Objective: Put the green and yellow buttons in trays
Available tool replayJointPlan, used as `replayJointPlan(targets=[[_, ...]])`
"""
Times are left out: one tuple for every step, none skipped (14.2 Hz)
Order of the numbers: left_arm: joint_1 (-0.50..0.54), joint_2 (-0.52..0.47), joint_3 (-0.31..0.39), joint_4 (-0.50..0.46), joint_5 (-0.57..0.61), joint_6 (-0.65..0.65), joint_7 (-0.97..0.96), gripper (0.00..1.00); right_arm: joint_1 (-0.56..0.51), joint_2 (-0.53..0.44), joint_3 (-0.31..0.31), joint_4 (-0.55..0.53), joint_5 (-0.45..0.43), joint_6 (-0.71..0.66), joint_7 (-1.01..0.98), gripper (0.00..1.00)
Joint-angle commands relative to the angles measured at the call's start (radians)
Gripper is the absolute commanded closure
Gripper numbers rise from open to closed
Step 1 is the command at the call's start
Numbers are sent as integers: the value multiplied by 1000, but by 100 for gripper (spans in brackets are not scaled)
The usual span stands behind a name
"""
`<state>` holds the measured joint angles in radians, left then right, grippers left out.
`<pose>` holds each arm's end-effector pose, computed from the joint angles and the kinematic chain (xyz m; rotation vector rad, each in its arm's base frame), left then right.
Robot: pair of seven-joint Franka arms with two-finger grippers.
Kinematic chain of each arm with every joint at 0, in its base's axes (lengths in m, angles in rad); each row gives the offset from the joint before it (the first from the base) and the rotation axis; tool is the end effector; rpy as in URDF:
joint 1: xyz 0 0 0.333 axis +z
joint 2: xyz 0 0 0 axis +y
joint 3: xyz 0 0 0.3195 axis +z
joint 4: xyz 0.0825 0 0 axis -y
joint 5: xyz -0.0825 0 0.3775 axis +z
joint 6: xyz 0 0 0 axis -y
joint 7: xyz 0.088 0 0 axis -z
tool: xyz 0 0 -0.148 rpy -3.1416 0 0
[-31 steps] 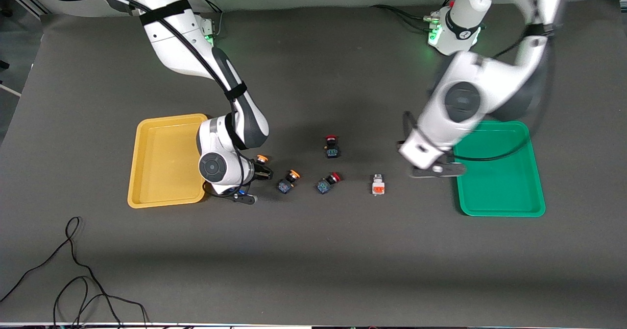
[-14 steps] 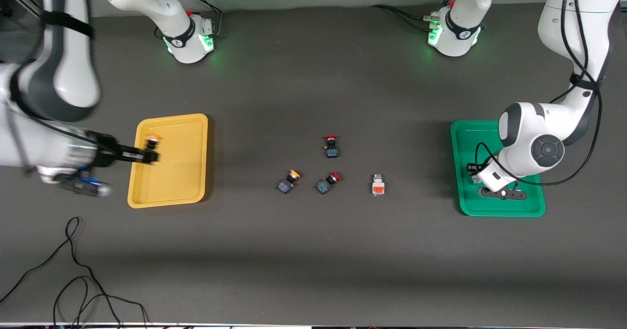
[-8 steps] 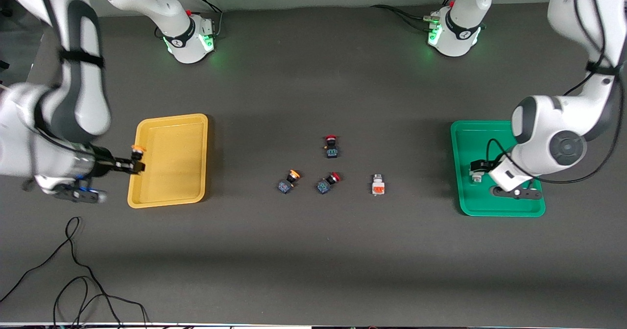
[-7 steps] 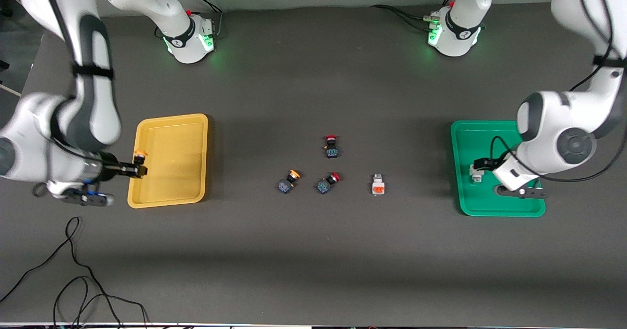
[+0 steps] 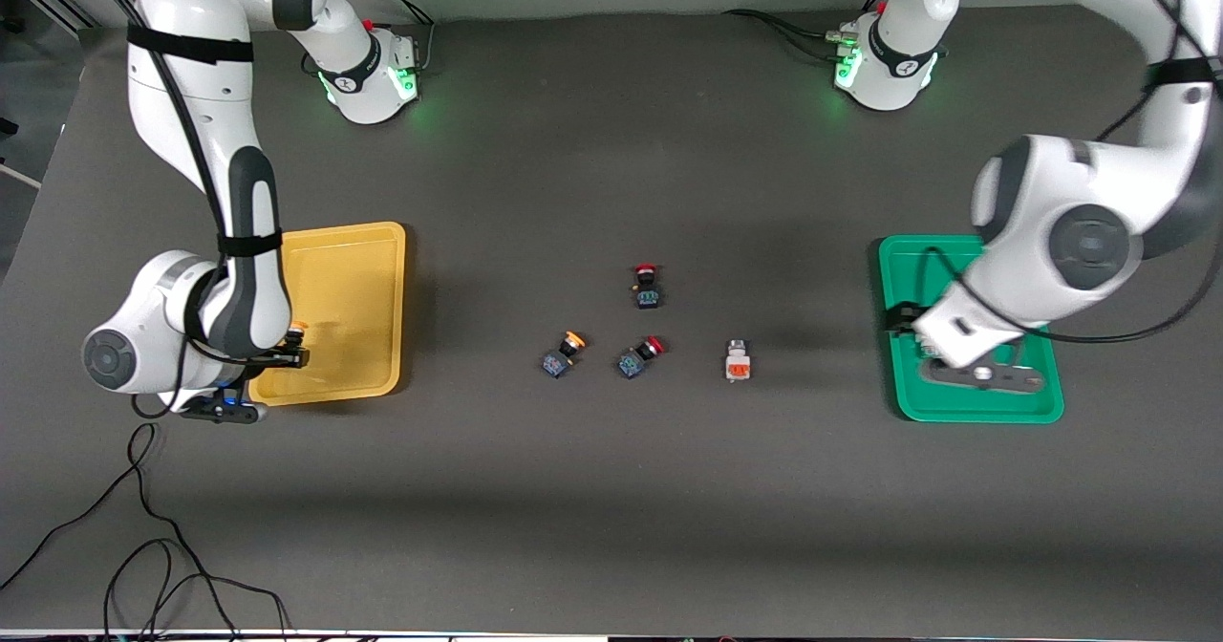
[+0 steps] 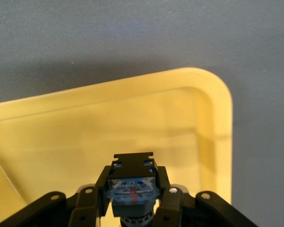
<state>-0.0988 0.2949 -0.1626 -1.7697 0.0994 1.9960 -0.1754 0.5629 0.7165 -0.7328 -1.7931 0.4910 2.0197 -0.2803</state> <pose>0.6038 -0.1458 0.3570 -3.0797 0.1920 0.0823 0.6049 -0.0459 0.1784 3.1042 -0.1711 -0.4191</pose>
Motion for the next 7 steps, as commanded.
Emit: replayJointPlan(targets=[[-145, 113, 12, 137, 0, -13, -197, 0, 2, -18, -4, 18, 23, -22, -14, 0], [-175, 142, 12, 162, -1, -11, -257, 0, 5, -32, -4, 26, 23, -54, -8, 0], [-206, 168, 12, 176, 0, -6, -310, 0, 9, -49, -4, 52, 23, -103, -2, 0], [-232, 194, 12, 179, 0, 26, -350, 0, 23, -54, -5, 84, 23, -149, 9, 0], [-245, 223, 12, 179, 0, 76, -384, 0, 46, -58, -4, 119, 23, -179, 57, 0], [-257, 259, 12, 179, 2, 125, -421, 0, 83, -58, -2, 157, 24, -202, 146, 0], [-260, 292, 12, 180, 2, 176, -433, 0, 135, -54, -2, 199, 24, -208, 249, 0]])
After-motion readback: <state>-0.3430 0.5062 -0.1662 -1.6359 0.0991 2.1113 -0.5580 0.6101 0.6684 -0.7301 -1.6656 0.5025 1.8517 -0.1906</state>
